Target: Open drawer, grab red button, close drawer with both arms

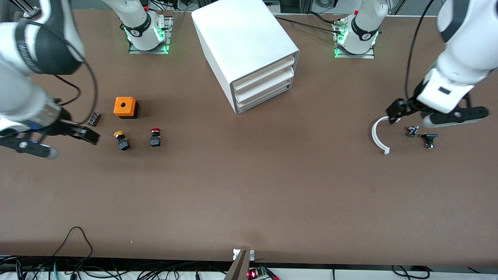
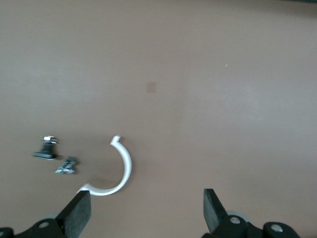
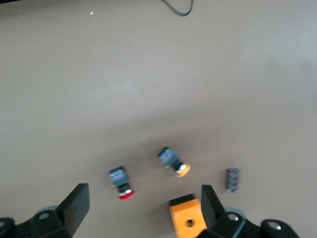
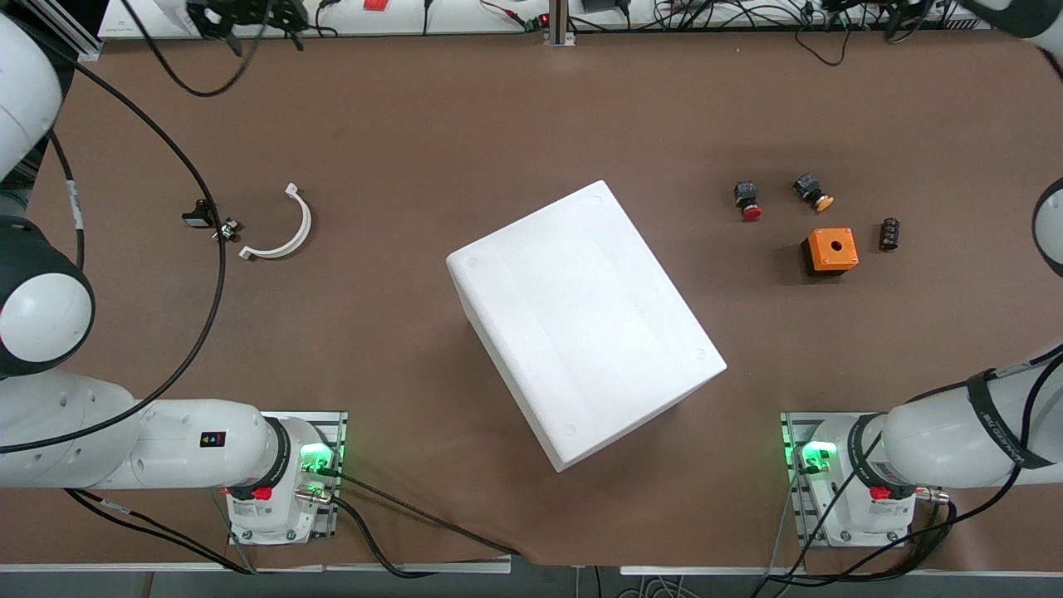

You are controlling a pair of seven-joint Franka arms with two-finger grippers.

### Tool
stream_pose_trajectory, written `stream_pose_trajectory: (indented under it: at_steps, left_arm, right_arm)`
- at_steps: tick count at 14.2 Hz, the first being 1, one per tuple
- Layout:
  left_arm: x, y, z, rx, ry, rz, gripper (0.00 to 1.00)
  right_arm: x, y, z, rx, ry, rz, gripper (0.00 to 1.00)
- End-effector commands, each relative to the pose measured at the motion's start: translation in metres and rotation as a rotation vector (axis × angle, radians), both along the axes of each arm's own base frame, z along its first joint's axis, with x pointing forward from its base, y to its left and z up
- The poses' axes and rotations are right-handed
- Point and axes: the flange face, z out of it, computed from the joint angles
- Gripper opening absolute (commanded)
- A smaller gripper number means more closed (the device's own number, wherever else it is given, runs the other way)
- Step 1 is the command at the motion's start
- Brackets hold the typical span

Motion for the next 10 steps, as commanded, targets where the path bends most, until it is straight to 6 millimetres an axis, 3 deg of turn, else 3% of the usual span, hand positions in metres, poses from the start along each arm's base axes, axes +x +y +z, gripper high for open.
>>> stream_pose_trajectory:
  at_steps: [1, 3, 5, 7, 10]
  left_arm:
    - [-0.002, 0.023, 0.014, -0.01, 0.03, -0.073, 1.0]
    - [-0.007, 0.031, 0.019, -0.03, 0.043, -0.059, 1.0]
    - [-0.008, 0.038, 0.019, -0.067, 0.05, -0.046, 1.0]
    - [-0.007, 0.037, 0.019, -0.072, 0.045, -0.05, 1.0]
    - [-0.003, 0.038, 0.023, -0.071, 0.035, -0.049, 1.0]
  right_arm:
    - [-0.019, -0.041, 0.029, 0.034, 0.032, 0.052, 1.0]
    - [-0.031, -0.074, 0.041, 0.102, 0.056, -0.01, 1.0]
    - [-0.038, -0.106, 0.045, 0.109, 0.062, 0.045, 1.0]
    - [-0.043, -0.12, 0.054, 0.103, 0.05, 0.1, 1.0]
    - [-0.059, -0.114, 0.068, 0.11, 0.082, 0.095, 1.0]
